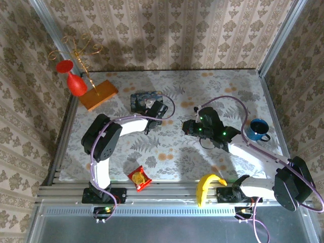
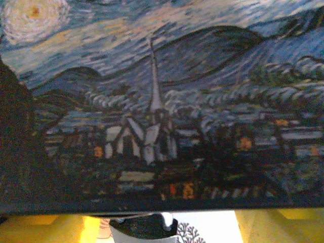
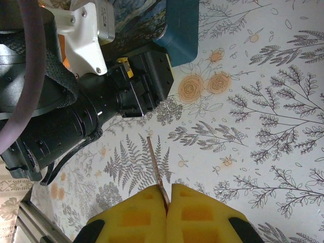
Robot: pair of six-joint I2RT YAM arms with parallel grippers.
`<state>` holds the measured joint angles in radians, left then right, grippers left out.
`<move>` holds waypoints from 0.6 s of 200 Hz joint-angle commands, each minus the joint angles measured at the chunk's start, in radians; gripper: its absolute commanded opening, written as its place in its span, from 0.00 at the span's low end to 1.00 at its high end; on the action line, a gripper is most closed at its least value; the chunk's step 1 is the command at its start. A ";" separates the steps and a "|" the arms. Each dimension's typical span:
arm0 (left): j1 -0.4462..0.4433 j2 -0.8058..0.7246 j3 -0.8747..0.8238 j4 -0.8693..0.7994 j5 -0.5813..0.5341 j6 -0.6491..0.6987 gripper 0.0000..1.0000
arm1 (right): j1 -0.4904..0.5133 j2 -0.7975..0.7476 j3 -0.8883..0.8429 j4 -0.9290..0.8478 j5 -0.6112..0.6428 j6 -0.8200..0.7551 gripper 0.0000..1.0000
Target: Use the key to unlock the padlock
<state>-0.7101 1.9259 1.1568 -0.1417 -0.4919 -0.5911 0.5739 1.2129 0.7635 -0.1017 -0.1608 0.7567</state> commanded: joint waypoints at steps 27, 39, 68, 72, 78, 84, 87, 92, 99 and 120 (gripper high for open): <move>0.016 0.031 0.025 -0.003 -0.018 -0.013 0.63 | -0.005 0.012 0.002 0.036 0.000 0.007 0.00; 0.017 0.031 0.023 0.008 -0.012 -0.013 0.62 | -0.005 0.013 0.002 0.036 -0.002 0.008 0.00; 0.018 0.033 0.028 0.024 -0.007 -0.009 0.59 | -0.005 0.014 0.003 0.038 -0.002 0.009 0.00; 0.018 0.033 0.030 0.024 -0.008 -0.007 0.59 | -0.005 0.014 0.003 0.039 -0.002 0.008 0.00; 0.019 0.036 0.032 0.023 -0.007 -0.006 0.58 | -0.005 0.014 0.003 0.039 -0.002 0.009 0.00; 0.021 0.037 0.034 0.021 -0.008 -0.006 0.57 | -0.005 0.014 0.002 0.040 -0.002 0.008 0.00; 0.020 0.038 0.036 0.021 -0.008 -0.005 0.57 | -0.005 0.014 0.002 0.041 -0.002 0.009 0.00; 0.020 0.039 0.037 0.019 -0.010 -0.005 0.56 | -0.005 0.013 0.002 0.042 -0.002 0.009 0.00; 0.020 0.040 0.039 0.018 -0.010 -0.005 0.56 | -0.005 0.014 0.000 0.043 -0.002 0.010 0.00; 0.020 0.041 0.040 0.016 -0.010 -0.007 0.53 | -0.005 0.013 -0.001 0.046 -0.003 0.010 0.00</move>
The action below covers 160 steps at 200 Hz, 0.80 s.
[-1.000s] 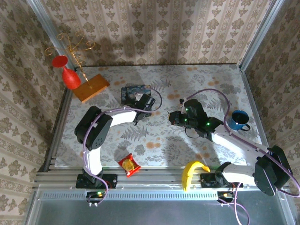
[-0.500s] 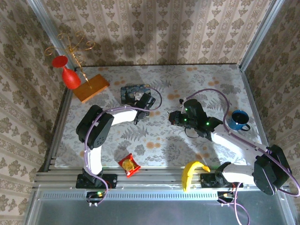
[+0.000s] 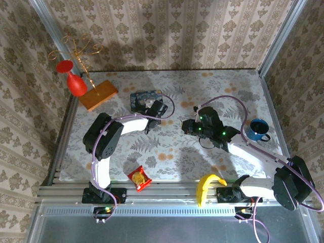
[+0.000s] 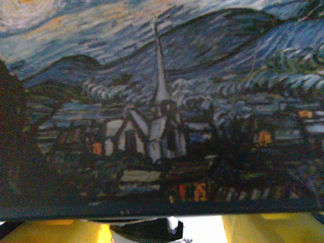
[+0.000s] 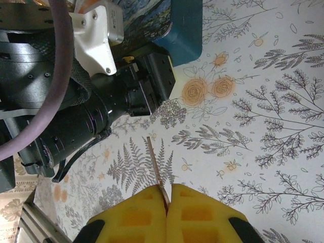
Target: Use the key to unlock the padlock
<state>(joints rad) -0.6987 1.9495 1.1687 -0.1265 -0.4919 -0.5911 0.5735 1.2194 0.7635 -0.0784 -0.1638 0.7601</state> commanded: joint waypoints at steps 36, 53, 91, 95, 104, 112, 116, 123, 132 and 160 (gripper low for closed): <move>0.009 0.019 0.031 -0.004 -0.013 -0.009 0.51 | -0.004 0.008 -0.001 0.023 0.000 0.005 0.00; 0.009 0.020 0.030 -0.001 -0.010 -0.009 0.48 | -0.004 0.007 -0.001 0.023 0.000 0.005 0.00; 0.014 0.023 0.029 -0.001 -0.007 -0.012 0.45 | -0.005 0.008 -0.004 0.025 -0.001 0.007 0.00; 0.014 0.023 0.028 -0.001 -0.006 -0.012 0.45 | -0.006 0.008 -0.004 0.025 -0.002 0.006 0.00; 0.016 0.023 0.028 -0.001 -0.004 -0.013 0.46 | -0.004 0.009 -0.004 0.025 -0.002 0.006 0.00; 0.019 0.025 0.028 -0.001 -0.004 -0.012 0.46 | -0.005 0.007 -0.004 0.025 -0.002 0.006 0.00; 0.018 0.024 0.028 -0.001 -0.004 -0.012 0.46 | -0.006 0.007 -0.004 0.026 -0.002 0.005 0.00; 0.018 0.026 0.031 -0.002 -0.003 -0.010 0.46 | -0.006 0.007 -0.003 0.025 -0.002 0.007 0.00; 0.019 0.028 0.032 -0.004 -0.001 -0.009 0.46 | -0.005 0.009 -0.001 0.025 -0.003 0.005 0.00; 0.019 0.034 0.039 -0.004 0.005 -0.009 0.48 | -0.005 0.013 0.010 0.023 -0.005 0.004 0.00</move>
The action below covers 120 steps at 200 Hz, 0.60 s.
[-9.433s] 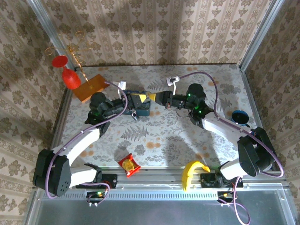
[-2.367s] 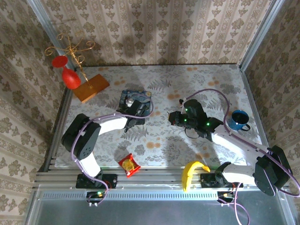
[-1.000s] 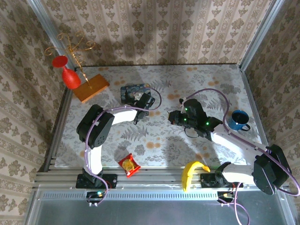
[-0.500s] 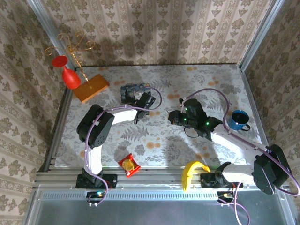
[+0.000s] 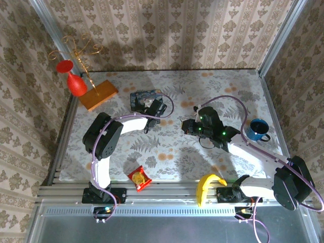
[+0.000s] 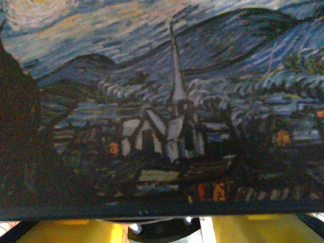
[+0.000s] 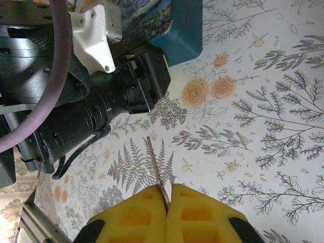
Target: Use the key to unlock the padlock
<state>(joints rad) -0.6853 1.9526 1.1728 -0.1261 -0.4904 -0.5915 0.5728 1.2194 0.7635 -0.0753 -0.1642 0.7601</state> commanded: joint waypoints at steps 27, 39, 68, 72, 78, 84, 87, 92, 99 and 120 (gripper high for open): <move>0.007 0.035 0.043 -0.004 0.006 -0.003 0.37 | -0.004 0.018 0.019 0.018 -0.007 0.001 0.00; 0.007 0.037 0.046 -0.006 0.007 -0.002 0.31 | -0.005 0.020 0.021 0.016 -0.008 0.001 0.00; 0.006 0.038 0.050 -0.010 0.014 -0.001 0.30 | -0.005 0.023 0.025 0.015 -0.006 -0.001 0.00; 0.006 0.037 0.051 -0.010 0.016 -0.001 0.29 | -0.005 0.022 0.025 0.015 -0.005 -0.001 0.00; 0.006 0.037 0.051 -0.012 0.018 -0.003 0.27 | -0.005 0.024 0.025 0.014 -0.005 -0.001 0.00; 0.005 0.036 0.051 -0.013 0.024 -0.005 0.23 | -0.005 0.025 0.025 0.014 -0.005 -0.001 0.00; 0.005 0.036 0.051 -0.016 0.028 -0.006 0.22 | -0.005 0.027 0.025 0.014 -0.005 -0.002 0.00; 0.004 0.034 0.051 -0.019 0.034 -0.008 0.20 | -0.005 0.029 0.025 0.013 -0.005 0.000 0.00; 0.005 0.033 0.053 -0.026 0.044 -0.014 0.17 | -0.005 0.033 0.025 0.012 -0.005 0.000 0.00; -0.002 0.020 0.059 -0.056 0.087 -0.041 0.14 | -0.007 0.050 0.019 0.013 -0.006 0.004 0.00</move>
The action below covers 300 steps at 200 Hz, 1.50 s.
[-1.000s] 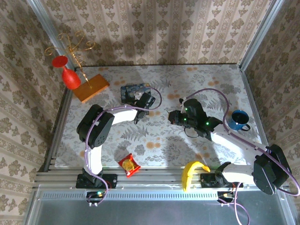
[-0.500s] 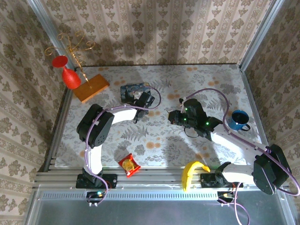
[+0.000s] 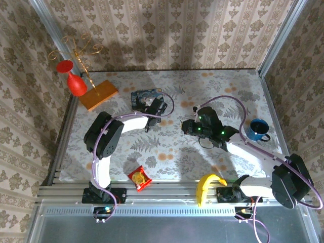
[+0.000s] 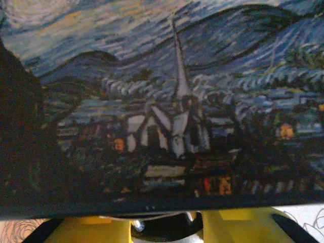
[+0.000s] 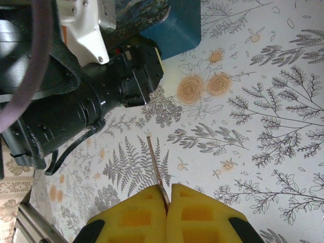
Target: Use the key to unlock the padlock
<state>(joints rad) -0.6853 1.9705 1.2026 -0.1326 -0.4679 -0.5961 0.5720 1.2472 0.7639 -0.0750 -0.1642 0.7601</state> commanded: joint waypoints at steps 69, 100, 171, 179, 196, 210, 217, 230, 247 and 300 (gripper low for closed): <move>-0.038 -0.070 0.023 -0.112 0.273 -0.252 0.12 | -0.008 0.089 -0.142 0.241 -0.042 -0.009 0.00; -0.051 -0.061 0.046 -0.136 0.336 -0.324 0.08 | -0.008 0.186 -0.202 0.381 -0.104 -0.026 0.00; -0.074 -0.085 -0.002 -0.072 0.444 -0.456 0.08 | -0.001 0.412 -0.281 0.776 -0.179 -0.079 0.00; -0.074 -0.087 -0.002 -0.071 0.449 -0.459 0.08 | 0.003 0.425 -0.278 0.781 -0.170 -0.090 0.00; -0.074 -0.090 -0.006 -0.059 0.462 -0.468 0.08 | 0.008 0.449 -0.265 0.786 -0.157 -0.111 0.00; -0.074 -0.090 -0.010 -0.048 0.471 -0.473 0.08 | 0.008 0.472 -0.256 0.797 -0.148 -0.122 0.00; -0.074 -0.090 -0.009 -0.047 0.476 -0.473 0.08 | 0.008 0.483 -0.253 0.797 -0.142 -0.126 0.00; -0.074 -0.087 -0.010 -0.046 0.485 -0.472 0.08 | 0.008 0.503 -0.241 0.799 -0.135 -0.129 0.00; -0.073 -0.087 -0.014 -0.040 0.494 -0.473 0.06 | 0.009 0.527 -0.231 0.822 -0.130 -0.125 0.00; -0.071 -0.096 -0.030 -0.032 0.517 -0.489 0.01 | 0.006 0.592 -0.200 0.885 -0.120 -0.109 0.00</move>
<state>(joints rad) -0.7521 1.9083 1.1961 -0.1627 0.0082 -1.0561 0.5743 1.7950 0.5323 0.7620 -0.3183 0.6582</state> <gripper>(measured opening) 0.294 0.038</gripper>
